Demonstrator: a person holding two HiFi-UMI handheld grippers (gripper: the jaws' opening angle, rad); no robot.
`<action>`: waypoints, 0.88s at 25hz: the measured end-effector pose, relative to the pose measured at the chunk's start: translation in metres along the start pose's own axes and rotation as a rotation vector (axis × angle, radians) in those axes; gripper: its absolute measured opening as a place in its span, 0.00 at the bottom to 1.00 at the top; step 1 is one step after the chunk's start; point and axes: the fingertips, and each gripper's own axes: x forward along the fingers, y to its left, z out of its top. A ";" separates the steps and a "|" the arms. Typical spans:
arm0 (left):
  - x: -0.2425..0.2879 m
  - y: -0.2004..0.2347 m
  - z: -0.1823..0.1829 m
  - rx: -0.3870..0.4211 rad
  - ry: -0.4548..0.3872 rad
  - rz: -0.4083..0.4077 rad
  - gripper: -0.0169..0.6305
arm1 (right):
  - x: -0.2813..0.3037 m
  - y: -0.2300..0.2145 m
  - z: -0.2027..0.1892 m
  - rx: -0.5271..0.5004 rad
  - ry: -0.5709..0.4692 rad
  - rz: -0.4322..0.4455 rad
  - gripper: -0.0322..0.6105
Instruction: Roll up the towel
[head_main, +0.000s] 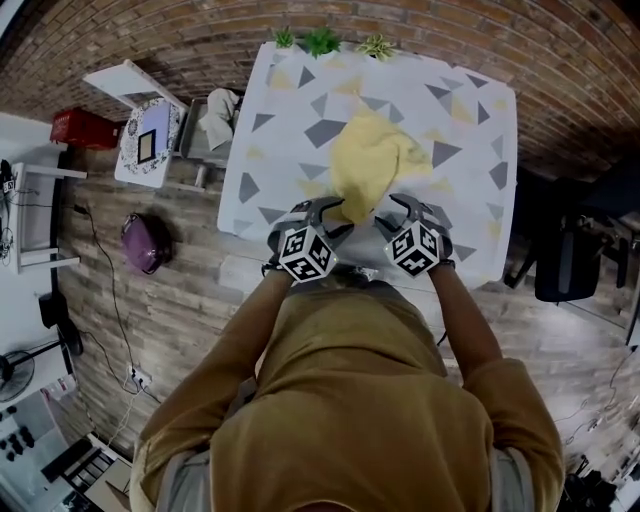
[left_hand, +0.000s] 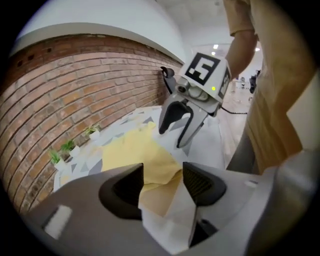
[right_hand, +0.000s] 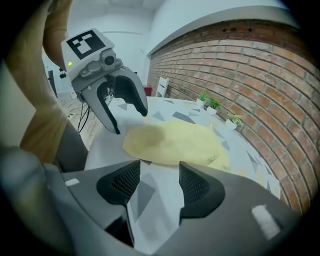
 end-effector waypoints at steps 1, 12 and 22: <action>0.005 -0.004 -0.003 0.037 0.024 -0.019 0.49 | 0.002 0.001 0.002 0.000 0.001 0.007 0.44; 0.039 -0.008 -0.022 0.218 0.206 -0.050 0.25 | 0.010 0.029 0.006 -0.024 -0.005 0.089 0.44; 0.029 0.008 0.011 -0.151 0.032 -0.022 0.17 | 0.016 0.042 0.028 -0.006 -0.078 0.087 0.44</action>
